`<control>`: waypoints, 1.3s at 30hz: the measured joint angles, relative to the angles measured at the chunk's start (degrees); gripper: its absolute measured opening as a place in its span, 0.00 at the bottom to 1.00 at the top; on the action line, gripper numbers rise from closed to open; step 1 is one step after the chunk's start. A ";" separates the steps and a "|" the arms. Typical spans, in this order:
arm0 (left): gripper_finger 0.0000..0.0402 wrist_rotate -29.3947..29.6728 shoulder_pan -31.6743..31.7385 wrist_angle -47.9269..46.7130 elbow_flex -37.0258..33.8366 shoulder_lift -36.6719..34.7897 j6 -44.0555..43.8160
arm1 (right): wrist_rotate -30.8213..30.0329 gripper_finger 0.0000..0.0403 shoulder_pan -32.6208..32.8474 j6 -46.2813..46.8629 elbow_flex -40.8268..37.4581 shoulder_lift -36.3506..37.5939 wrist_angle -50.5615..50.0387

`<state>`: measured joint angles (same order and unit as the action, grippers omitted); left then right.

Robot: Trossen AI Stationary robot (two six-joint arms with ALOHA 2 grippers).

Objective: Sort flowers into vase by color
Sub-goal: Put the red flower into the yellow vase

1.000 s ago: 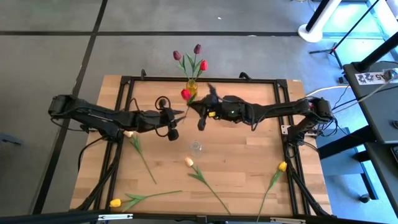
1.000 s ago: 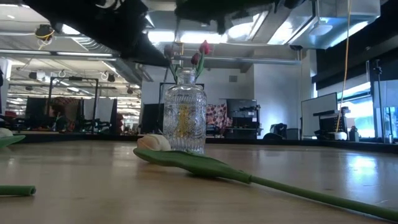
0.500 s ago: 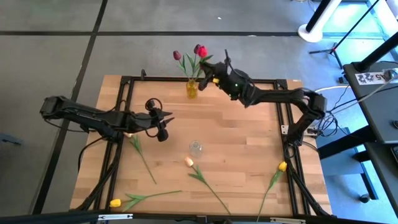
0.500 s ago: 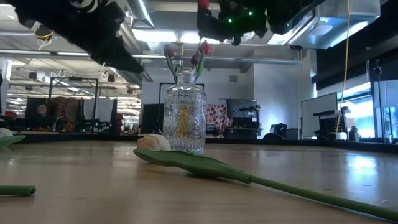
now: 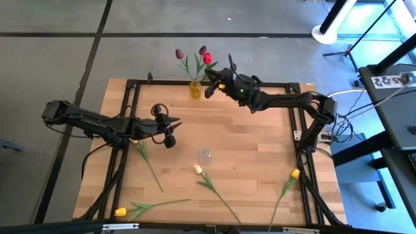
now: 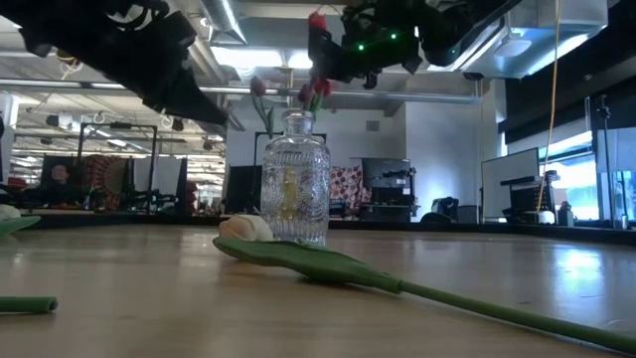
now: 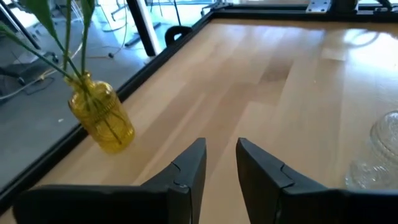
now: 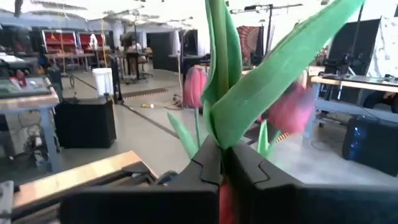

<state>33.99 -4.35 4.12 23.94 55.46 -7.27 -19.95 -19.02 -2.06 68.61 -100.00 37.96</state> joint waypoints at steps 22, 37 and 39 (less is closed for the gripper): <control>0.21 -19.84 35.69 8.16 0.00 4.00 6.23 | 0.58 0.02 -0.50 -1.27 7.20 -4.59 -4.61; 0.21 -27.79 44.53 22.62 0.00 16.59 6.34 | 3.20 0.03 -3.57 3.19 9.37 -9.78 -8.93; 0.21 -27.74 46.50 22.67 0.00 16.59 6.41 | 4.79 0.03 -3.53 3.21 9.37 -9.78 -8.01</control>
<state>6.25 42.15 26.79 23.94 72.05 -0.86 -15.16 -22.55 1.14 77.97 -109.78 29.95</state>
